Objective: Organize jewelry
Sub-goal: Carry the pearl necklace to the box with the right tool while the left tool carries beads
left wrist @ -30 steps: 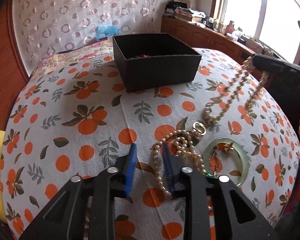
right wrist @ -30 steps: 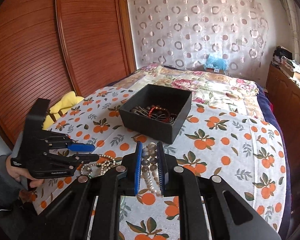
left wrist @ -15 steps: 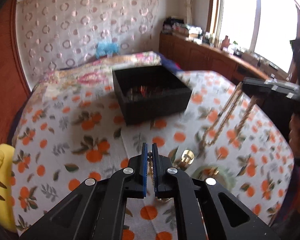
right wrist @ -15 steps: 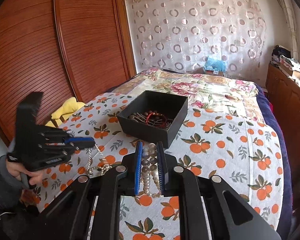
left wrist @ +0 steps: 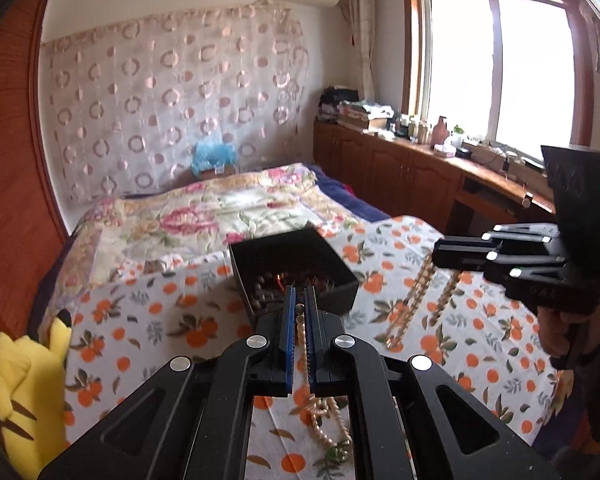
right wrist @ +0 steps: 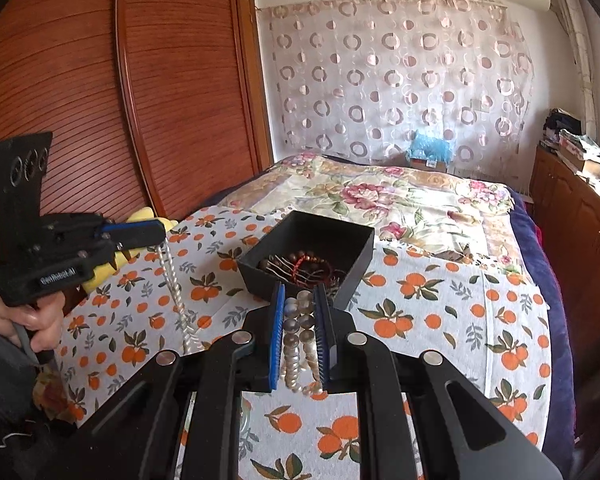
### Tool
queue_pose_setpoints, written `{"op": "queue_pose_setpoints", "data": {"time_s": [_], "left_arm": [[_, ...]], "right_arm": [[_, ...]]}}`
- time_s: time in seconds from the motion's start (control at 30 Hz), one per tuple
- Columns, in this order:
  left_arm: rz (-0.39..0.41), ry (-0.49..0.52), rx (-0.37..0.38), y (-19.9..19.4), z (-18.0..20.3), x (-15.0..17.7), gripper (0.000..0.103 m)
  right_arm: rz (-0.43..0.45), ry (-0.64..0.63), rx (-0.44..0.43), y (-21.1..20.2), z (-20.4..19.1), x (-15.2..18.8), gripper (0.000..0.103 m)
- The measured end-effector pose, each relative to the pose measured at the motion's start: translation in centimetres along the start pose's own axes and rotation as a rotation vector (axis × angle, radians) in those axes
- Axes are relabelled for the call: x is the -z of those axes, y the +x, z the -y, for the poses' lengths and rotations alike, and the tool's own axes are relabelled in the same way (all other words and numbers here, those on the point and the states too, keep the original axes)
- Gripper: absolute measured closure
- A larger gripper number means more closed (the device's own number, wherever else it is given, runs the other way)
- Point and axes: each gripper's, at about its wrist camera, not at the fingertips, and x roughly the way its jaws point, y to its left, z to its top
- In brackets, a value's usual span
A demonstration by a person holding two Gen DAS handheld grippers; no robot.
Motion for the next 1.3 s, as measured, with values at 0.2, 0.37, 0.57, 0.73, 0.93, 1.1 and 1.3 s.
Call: {"op": "queue_pose_setpoints", "data": {"time_s": [0.2,0.37,0.57,0.73,0.93,1.1,1.3], "left_arm": [[0.048,0.006,0.002,-0.3,-0.5,-2.2,0.099],[0.077,0.003,0.012,-0.4,-0.9,-4.5,0.099],[0.099,0.01,0.014,0.1,-1.1,-8.0,0.099],[0.113,0.014,0.01,1.2,-1.6,-10.9,0.099],[0.129,0.008,0.011,2.6,-2.3,-13.8,0.099],[0.108,-0.007,0.017,4.9,-3.4,-14.6,0.099],[0.028,-0.025,0.024,8.9,-4.8,-12.8,0.099]], "right_arm": [[-0.008,-0.012,-0.008,1.2,0.1,-0.5,0.087],[-0.002,-0.005,-0.03,1.8,0.4,-1.3,0.087],[0.018,-0.011,-0.054,2.0,1.0,-4.1,0.087],[0.028,-0.019,-0.067,2.3,1.7,-6.5,0.087],[0.039,-0.02,-0.073,3.0,2.9,-9.2,0.087],[0.037,-0.01,-0.081,4.2,3.7,-10.6,0.087],[0.002,-0.003,-0.082,7.1,4.3,-11.0,0.087]]}}
